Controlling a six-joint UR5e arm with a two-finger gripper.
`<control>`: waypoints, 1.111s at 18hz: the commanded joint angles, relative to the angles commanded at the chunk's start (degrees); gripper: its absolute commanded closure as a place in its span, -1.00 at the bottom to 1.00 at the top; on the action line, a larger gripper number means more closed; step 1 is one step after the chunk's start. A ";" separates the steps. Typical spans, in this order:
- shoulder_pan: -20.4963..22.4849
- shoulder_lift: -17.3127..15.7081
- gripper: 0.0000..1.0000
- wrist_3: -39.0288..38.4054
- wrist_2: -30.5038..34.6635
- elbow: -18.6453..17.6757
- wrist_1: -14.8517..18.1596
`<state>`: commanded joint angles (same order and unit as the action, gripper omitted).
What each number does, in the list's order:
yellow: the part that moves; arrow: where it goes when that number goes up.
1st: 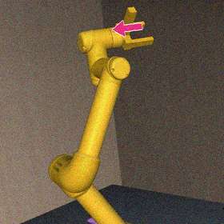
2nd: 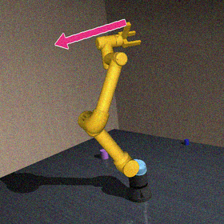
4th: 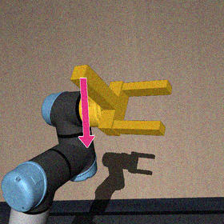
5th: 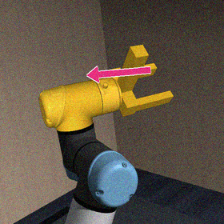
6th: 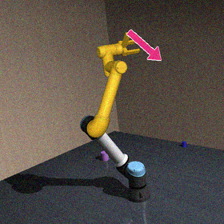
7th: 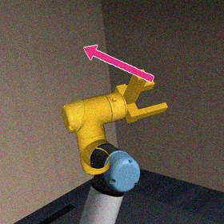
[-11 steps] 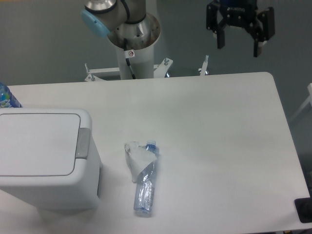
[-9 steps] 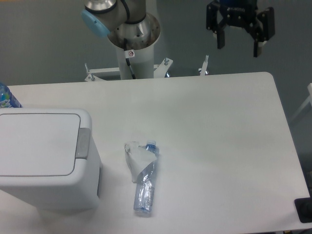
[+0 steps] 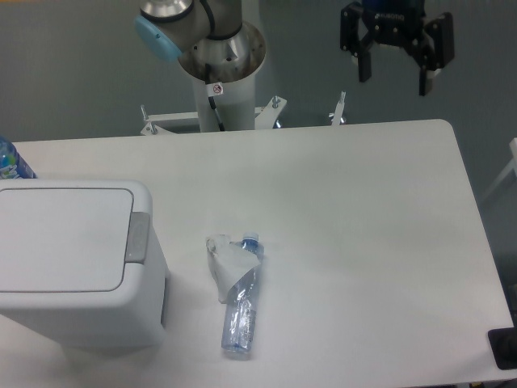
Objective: Open the trash can
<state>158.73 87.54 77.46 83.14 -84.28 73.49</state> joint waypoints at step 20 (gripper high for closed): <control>-22.23 8.79 -1.00 -52.38 -0.35 -0.09 -13.81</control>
<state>136.50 96.33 25.08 82.79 -84.37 59.68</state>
